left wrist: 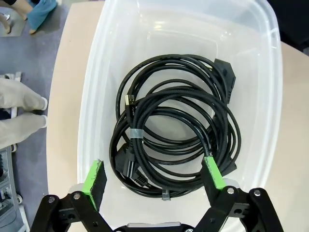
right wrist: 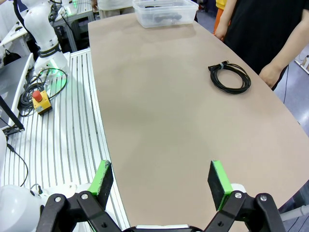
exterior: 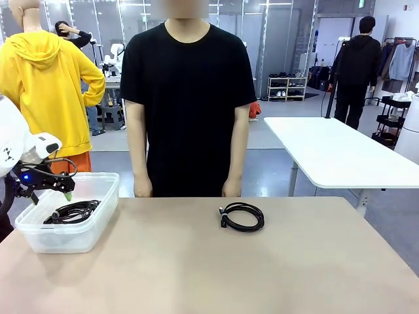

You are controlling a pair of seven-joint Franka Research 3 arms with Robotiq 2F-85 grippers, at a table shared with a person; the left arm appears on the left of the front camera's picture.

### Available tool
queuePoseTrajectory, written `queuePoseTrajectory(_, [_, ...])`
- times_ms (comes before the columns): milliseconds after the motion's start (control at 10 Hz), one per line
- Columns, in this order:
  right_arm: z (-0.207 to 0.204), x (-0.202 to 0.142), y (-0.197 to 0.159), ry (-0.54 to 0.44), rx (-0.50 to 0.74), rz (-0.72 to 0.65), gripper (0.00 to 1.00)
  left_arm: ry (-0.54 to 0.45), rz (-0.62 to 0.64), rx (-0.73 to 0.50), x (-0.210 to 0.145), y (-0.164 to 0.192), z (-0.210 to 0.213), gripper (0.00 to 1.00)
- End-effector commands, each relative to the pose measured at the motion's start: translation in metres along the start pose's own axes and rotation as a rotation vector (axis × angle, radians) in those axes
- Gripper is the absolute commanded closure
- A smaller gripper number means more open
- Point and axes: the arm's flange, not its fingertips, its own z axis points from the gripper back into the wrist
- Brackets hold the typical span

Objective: Organize and store the cables.
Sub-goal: Place the USB Extension Cable into the Organizing box.

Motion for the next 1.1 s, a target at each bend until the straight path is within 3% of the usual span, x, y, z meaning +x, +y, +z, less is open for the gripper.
queuePoseTrajectory(0, [0.001, 0.001, -0.001, -0.013, -0.002, 0.019, 0.00, -0.014, -0.022, -0.007, 0.011, -0.001, 0.011, 0.00])
queuePoseTrajectory(300, [0.001, 0.001, -0.001, -0.013, -0.002, 0.019, 0.00, -0.055, -0.314, -0.187, -0.013, 0.009, 0.078, 0.00])
queuePoseTrajectory(700, [0.001, 0.001, -0.001, -0.013, -0.002, 0.019, 0.00, -0.168, -0.634, -0.390, -0.104, 0.022, 0.153, 0.00])
queuePoseTrajectory(1000, [0.001, 0.001, -0.001, -0.013, -0.002, 0.019, 0.00, -0.181, -0.720, -0.339, -0.159, 0.041, 0.165, 0.00])
